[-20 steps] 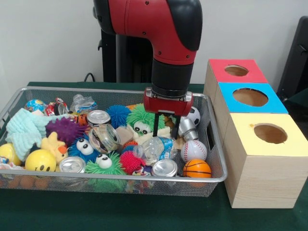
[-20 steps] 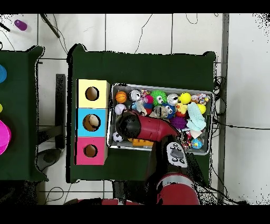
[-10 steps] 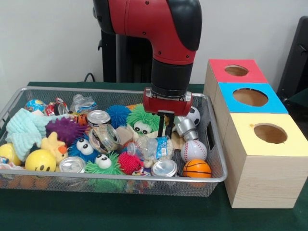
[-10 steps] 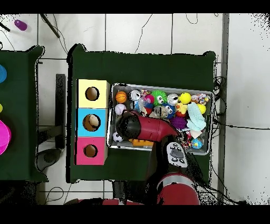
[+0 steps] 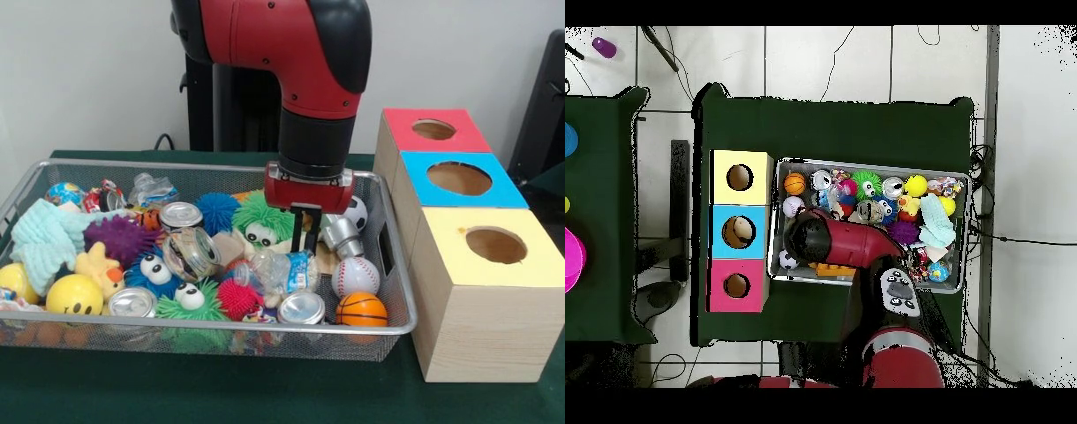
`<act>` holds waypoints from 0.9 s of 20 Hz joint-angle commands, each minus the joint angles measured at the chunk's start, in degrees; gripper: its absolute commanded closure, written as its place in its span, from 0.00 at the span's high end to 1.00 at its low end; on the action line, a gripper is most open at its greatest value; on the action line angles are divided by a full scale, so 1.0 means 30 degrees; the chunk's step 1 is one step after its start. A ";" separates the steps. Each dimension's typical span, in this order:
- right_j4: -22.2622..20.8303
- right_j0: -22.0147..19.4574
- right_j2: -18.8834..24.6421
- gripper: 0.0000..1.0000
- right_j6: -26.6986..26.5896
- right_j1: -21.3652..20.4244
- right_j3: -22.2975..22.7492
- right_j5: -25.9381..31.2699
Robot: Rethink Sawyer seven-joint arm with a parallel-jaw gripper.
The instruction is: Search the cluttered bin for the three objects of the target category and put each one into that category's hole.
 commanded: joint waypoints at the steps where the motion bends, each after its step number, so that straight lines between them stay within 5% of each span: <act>1: -0.0790 -0.0371 0.1918 0.00 0.1757 0.0062 -0.0353 -0.1094; 7: -0.0619 -0.0352 0.1851 0.00 0.1635 -0.0254 -0.0372 -0.0243; 18: 0.0344 0.0587 0.0857 0.00 0.1492 -0.3019 -0.1084 0.6797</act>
